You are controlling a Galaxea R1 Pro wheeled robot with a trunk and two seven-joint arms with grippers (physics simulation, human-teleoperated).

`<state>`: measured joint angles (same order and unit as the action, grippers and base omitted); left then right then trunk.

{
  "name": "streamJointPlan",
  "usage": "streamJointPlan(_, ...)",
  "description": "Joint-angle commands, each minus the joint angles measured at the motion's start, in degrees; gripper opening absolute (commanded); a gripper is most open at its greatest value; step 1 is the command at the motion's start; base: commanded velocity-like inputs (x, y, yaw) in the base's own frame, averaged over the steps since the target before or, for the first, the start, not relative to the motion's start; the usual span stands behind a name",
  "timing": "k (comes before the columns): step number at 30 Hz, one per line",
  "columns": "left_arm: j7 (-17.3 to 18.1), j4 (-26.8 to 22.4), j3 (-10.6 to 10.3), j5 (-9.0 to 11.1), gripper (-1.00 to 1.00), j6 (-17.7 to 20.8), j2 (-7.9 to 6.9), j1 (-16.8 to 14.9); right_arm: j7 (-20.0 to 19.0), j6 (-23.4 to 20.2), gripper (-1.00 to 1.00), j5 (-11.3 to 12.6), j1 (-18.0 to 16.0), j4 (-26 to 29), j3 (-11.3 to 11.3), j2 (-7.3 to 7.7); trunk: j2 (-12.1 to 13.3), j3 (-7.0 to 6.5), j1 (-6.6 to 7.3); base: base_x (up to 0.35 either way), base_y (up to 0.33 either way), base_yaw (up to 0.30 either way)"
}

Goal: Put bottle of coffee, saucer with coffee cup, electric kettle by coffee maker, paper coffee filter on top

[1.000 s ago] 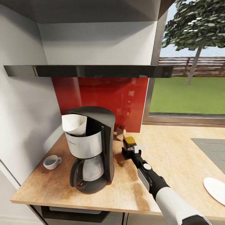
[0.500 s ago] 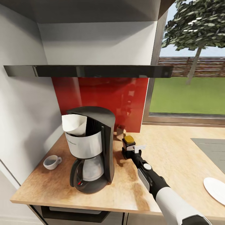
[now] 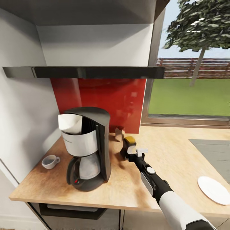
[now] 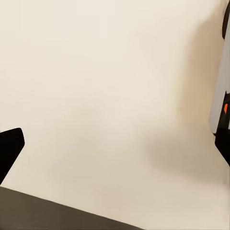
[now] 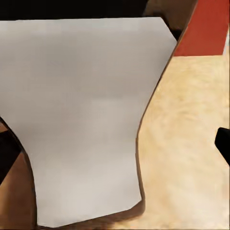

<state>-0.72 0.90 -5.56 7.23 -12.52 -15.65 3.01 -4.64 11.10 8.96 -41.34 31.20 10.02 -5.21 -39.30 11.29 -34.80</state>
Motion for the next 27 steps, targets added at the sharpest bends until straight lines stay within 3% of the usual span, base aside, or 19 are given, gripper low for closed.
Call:
streamJointPlan(1, -0.07, 0.08, -0.51, 0.57, 1.0, -0.32, 0.0, -0.02, -0.19, 0.24, 1.0, 0.6, -0.05, -0.08, 0.14, 0.02, -0.07, 0.07, 0.01, -0.219, -0.201, 0.0)
streamJointPlan(27, -0.08, 0.06, -0.51, 0.59, 1.0, -0.32, 0.0, -0.02, -0.2, 0.24, 1.0, 0.6, -0.05, -0.04, 0.15, 0.02, -0.07, 0.07, 0.01, -0.019, -0.017, 0.0)
